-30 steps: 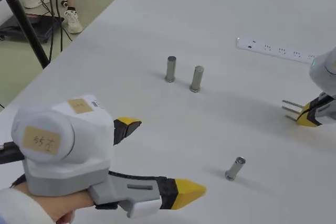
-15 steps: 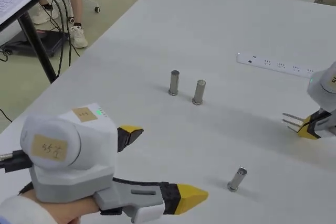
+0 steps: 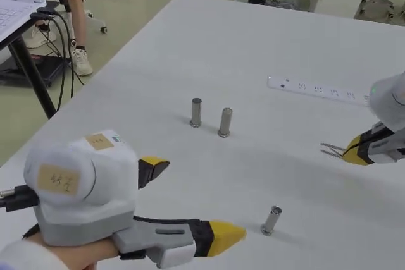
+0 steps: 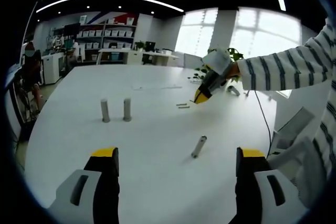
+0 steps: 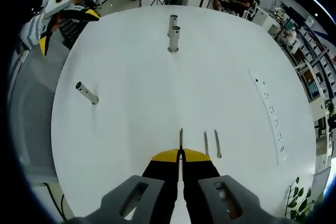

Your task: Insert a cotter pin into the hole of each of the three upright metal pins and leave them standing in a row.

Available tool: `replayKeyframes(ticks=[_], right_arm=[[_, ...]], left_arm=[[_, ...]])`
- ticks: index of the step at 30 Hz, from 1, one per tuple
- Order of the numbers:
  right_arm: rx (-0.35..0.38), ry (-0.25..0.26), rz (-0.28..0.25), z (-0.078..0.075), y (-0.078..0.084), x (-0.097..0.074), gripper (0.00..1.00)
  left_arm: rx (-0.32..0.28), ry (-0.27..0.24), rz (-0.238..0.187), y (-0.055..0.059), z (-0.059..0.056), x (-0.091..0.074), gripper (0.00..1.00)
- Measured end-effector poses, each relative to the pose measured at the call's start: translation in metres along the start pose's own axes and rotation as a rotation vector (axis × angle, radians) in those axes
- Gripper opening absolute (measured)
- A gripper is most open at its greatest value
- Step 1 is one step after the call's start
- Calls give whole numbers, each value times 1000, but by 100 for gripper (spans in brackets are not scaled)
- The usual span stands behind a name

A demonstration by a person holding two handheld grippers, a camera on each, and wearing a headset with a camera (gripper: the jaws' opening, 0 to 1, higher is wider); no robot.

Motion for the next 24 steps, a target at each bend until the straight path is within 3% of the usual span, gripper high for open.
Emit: replayKeyframes(ticks=[9,12,24], right_arm=[[-41,39,-77,19,-9,-29,0],[-56,59,-126,31,-15,-39,0],[-132,136,-233,74,-31,-61,0]], left_arm=[[-16,16,-21,-10,0,1,88],[-16,24,-21,-14,0,2,87],[-45,58,-2,-24,-4,16,80]])
Point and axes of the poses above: the centre of the closed fingertips' face, and the gripper's own axes: x roughly forward along the fingers, z roughly to its left, y roughly out of its underside, the point moved 3 cm from there along -x, roughly backward along the fingers, and after that the axes turned 1 degree about y, right-handed, at the moved point
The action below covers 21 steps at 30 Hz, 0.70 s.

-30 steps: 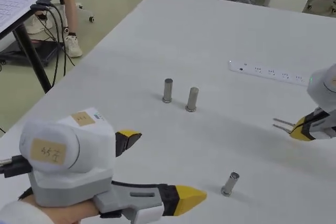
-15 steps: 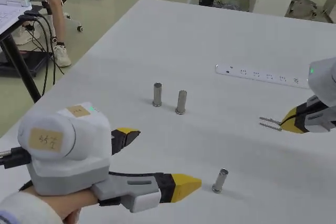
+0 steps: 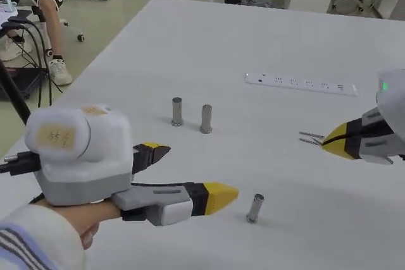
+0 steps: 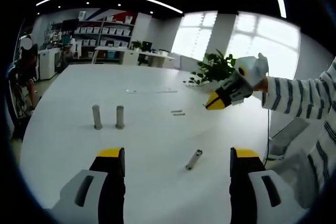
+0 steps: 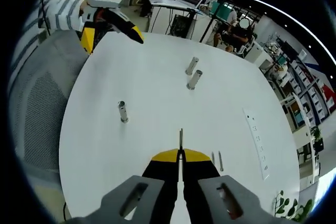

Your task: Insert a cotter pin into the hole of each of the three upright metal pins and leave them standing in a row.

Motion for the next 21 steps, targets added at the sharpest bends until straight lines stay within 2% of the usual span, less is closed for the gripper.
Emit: replayKeyframes(ticks=[8,11,15,19,21], right_arm=[[-25,66,-77,26,-18,-13,0],[-41,87,-91,32,-23,-16,0],[-61,117,-103,39,-30,-20,0],[-89,143,-116,53,-38,-20,0],[-102,149,-125,61,-42,-20,0]], left_arm=[[-32,35,38,1,-6,9,74],[-54,60,37,0,-10,12,68],[-67,88,32,-4,-16,17,65],[-90,147,54,-4,-28,23,53],[-108,168,50,-5,-33,26,49]])
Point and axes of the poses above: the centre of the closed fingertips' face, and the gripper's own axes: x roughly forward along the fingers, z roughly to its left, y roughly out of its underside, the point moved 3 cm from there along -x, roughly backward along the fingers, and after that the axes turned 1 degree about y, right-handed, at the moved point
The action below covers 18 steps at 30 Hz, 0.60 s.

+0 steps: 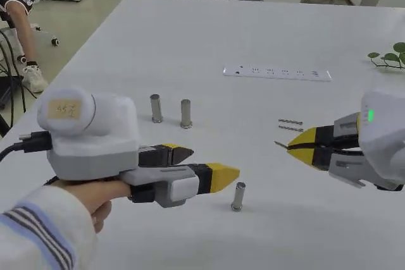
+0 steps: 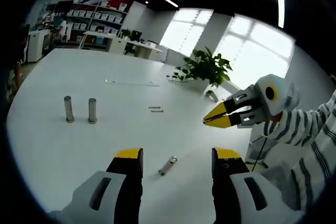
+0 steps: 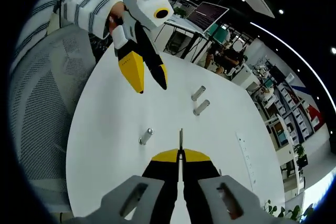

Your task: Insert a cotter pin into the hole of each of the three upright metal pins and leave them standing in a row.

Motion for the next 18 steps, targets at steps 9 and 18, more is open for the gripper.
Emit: replayKeyframes(ticks=[9,18], right_arm=[[-21,17,-18,21,-12,-3,0],[-49,6,-13,32,-17,0,0]], left_arm=[[-19,76,19,3,-17,11,39],[-38,137,42,5,-32,20,22]])
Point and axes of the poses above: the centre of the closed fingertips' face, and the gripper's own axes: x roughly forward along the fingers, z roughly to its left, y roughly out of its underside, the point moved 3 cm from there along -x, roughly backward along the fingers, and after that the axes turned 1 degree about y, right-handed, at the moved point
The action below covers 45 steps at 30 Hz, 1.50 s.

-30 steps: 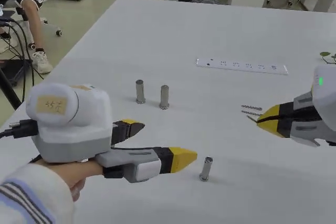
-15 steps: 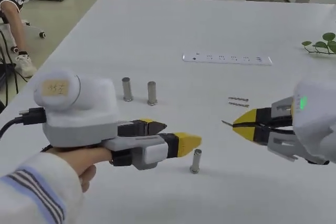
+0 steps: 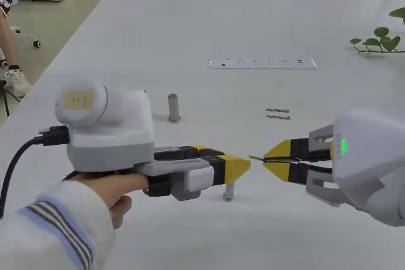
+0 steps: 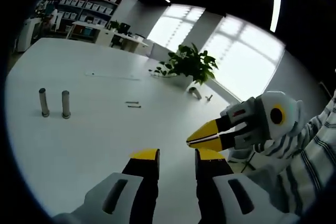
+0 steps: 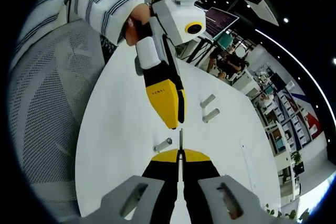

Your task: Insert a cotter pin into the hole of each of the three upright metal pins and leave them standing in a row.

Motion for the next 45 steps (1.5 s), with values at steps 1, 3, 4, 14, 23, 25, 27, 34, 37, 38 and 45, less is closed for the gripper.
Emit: replayKeyframes(ticks=[1,3,4,14,23,25,27,34,37,38,45], right_arm=[[-1,2,-1,0,-1,0,0],[-4,-4,-6,2,-4,2,0],[-7,-5,-9,2,-5,2,0],[-27,-15,-18,6,-13,7,0],[-12,-17,-26,6,-16,9,0],[-12,-17,-26,6,-16,9,0],[-13,-18,-26,6,-16,9,0],[-15,-22,-26,7,-16,9,0],[-15,-24,-27,7,-16,8,0],[-15,-24,-26,8,-16,8,0],[-6,-20,-30,7,-16,7,0]], left_arm=[[0,7,2,0,-1,1,20],[0,18,12,1,-3,4,16],[3,21,15,2,-4,4,14],[7,19,21,2,-5,4,2],[11,22,27,2,-6,3,0],[15,22,28,3,-6,3,0],[18,22,28,2,-6,3,0],[39,20,43,4,-6,4,0],[71,17,65,6,-6,5,0],[78,15,66,6,-6,5,0],[67,15,62,5,-5,4,0]])
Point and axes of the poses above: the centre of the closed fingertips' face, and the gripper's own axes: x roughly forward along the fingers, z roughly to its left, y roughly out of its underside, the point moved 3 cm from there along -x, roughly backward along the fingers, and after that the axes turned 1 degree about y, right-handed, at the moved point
